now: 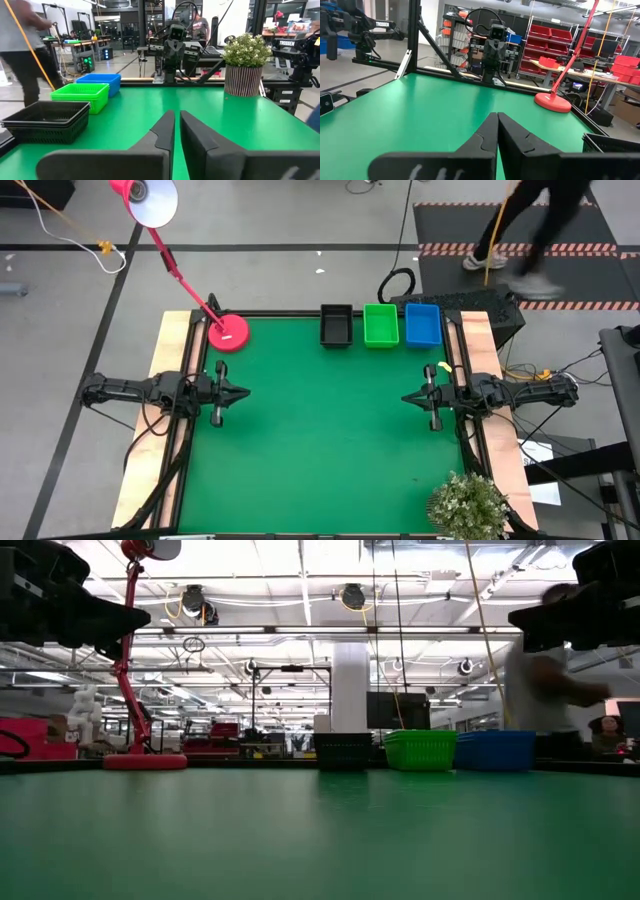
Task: Stack baskets by color
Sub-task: Return to Home Position
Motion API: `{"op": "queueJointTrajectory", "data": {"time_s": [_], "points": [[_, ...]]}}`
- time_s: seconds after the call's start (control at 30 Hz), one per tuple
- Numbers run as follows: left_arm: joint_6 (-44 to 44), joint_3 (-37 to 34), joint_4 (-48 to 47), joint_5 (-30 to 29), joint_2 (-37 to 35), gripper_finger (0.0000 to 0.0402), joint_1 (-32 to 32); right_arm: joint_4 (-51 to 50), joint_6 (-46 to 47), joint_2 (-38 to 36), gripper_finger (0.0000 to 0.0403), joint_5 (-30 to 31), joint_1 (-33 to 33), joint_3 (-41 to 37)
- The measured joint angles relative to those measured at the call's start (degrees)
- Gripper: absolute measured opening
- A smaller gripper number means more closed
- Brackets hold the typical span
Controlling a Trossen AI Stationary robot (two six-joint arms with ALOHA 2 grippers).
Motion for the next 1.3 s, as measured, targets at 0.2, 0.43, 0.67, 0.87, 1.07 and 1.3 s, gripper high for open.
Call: {"op": "queueJointTrajectory", "data": {"time_s": [0.2, 0.43, 0.67, 0.87, 1.07, 1.3], "points": [[-0.10, 0.00, 0.02, 0.02, 0.00, 0.0037, 0.00, 0.02, 0.00, 0.00, 0.0000, 0.00, 0.00, 0.00], [-0.11, 0.00, 0.02, 0.04, 0.00, 0.0037, 0.00, 0.02, 0.00, 0.00, 0.0000, 0.00, 0.00, 0.00], [-0.11, 0.00, 0.04, 0.07, 0.00, 0.0037, 0.00, 0.02, 0.00, 0.00, 0.0000, 0.00, 0.00, 0.00], [-0.10, 0.00, 0.04, 0.07, 0.00, 0.0037, 0.00, 0.02, 0.00, 0.00, 0.0000, 0.00, 0.02, 0.00], [-0.09, 0.02, 0.04, 0.09, 0.00, 0.0037, 0.00, 0.00, 0.00, -0.02, 0.0000, 0.00, 0.00, 0.00], [-0.09, 0.02, 0.06, 0.09, 0.00, 0.0037, 0.00, 0.01, 0.00, -0.01, 0.0000, 0.00, 0.01, 0.00]]}}
